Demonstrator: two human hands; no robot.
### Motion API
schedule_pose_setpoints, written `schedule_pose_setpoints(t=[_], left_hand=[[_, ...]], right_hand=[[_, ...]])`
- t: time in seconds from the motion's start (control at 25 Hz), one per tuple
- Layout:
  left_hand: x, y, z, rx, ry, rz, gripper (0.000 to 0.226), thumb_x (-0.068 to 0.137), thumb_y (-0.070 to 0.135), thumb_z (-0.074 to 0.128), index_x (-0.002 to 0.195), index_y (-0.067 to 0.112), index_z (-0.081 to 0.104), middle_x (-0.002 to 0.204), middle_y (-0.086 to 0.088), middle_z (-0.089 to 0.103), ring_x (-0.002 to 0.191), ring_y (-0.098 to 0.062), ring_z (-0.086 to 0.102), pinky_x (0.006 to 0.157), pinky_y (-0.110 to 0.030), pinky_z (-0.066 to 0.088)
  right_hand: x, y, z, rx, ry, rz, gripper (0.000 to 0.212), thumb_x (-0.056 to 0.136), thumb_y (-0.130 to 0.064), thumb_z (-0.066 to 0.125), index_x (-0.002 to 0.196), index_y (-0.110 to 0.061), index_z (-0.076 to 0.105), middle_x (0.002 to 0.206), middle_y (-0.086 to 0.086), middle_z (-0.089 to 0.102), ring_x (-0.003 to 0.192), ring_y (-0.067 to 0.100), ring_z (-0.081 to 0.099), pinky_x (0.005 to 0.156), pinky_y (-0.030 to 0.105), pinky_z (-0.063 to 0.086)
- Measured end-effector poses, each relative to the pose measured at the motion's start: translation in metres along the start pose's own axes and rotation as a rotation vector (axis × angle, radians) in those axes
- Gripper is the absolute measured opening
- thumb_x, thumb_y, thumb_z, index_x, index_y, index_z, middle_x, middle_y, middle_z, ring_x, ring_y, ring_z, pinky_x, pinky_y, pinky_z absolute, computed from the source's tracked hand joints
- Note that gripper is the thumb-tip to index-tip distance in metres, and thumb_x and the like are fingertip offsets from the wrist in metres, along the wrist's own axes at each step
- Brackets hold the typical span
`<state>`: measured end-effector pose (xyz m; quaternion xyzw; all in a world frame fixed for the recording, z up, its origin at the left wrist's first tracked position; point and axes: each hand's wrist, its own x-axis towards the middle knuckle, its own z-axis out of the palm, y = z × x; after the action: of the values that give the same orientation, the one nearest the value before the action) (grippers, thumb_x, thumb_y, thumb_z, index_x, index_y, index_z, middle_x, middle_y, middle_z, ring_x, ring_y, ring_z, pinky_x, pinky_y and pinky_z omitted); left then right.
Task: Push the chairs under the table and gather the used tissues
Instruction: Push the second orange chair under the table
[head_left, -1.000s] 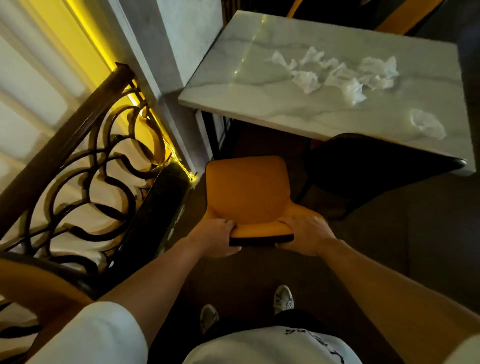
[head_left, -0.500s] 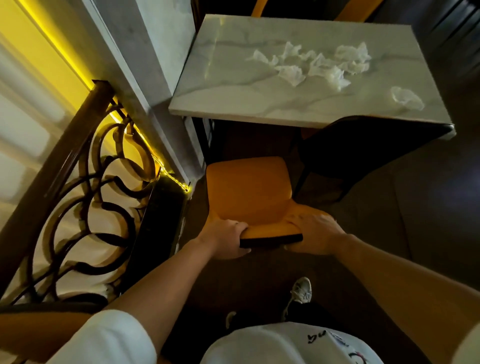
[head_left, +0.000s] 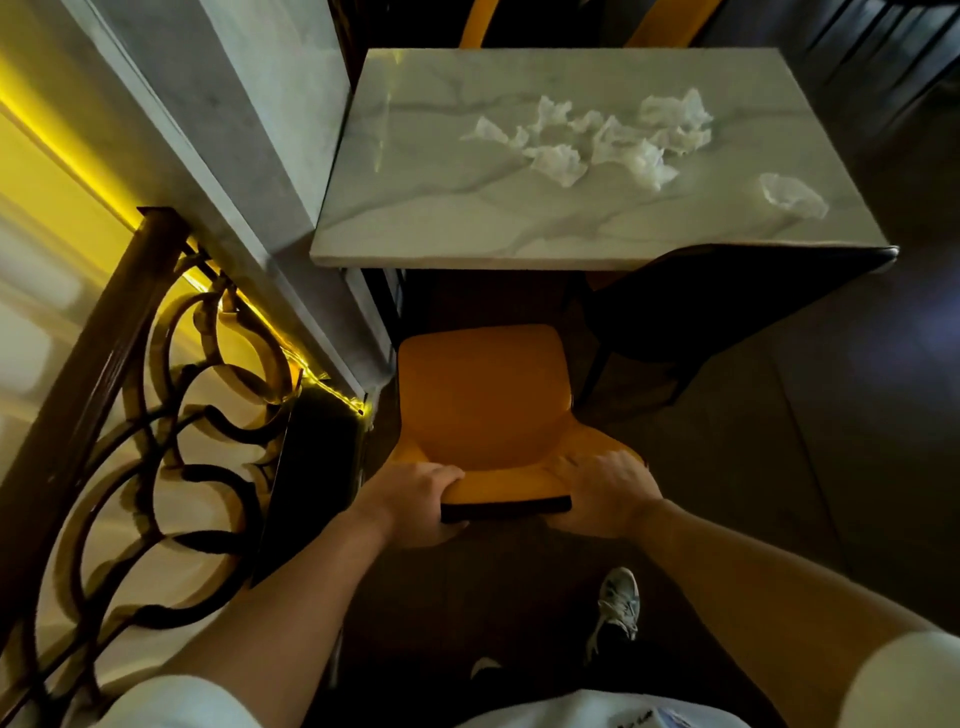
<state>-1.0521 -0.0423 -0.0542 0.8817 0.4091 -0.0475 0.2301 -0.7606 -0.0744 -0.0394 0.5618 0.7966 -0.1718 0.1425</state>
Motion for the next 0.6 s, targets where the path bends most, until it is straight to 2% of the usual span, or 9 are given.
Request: schedule_pose_setpoints(t=[0.24,0.44,0.6], left_hand=[[0.021,-0.027,-0.012,-0.032,0.083,0.051,0.061,0.088,0.061,0.061,0.135,0.022,0.058,0.118,0.006,0.068,0.100,-0.013,0.065,0.084,-0.024,0.048],[0.034,-0.041,-0.018,-0.020,0.149,0.084,0.061,0.087,0.062,0.060,0.131,0.021,0.061,0.113,0.004,0.071,0.097,-0.014,0.068,0.085,-0.030,0.053],[0.047,-0.054,-0.023,0.000,0.210,0.125,0.059,0.086,0.063,0.059,0.123,0.018,0.065,0.106,0.003,0.073,0.089,-0.014,0.069,0.079,-0.032,0.056]], right_hand=[[0.027,0.004,-0.013,0.000,0.061,0.007,0.071,0.083,-0.080,0.041,0.136,-0.033,0.048,0.103,-0.007,0.063,0.086,0.012,0.061,0.079,0.035,0.052],[0.046,0.011,-0.017,-0.013,0.072,0.033,0.073,0.084,-0.079,0.043,0.141,-0.035,0.044,0.110,-0.008,0.062,0.094,0.012,0.060,0.083,0.033,0.049],[0.059,0.014,-0.023,-0.020,0.097,0.032,0.073,0.083,-0.079,0.044,0.141,-0.035,0.044,0.111,-0.009,0.063,0.097,0.011,0.060,0.084,0.032,0.047]])
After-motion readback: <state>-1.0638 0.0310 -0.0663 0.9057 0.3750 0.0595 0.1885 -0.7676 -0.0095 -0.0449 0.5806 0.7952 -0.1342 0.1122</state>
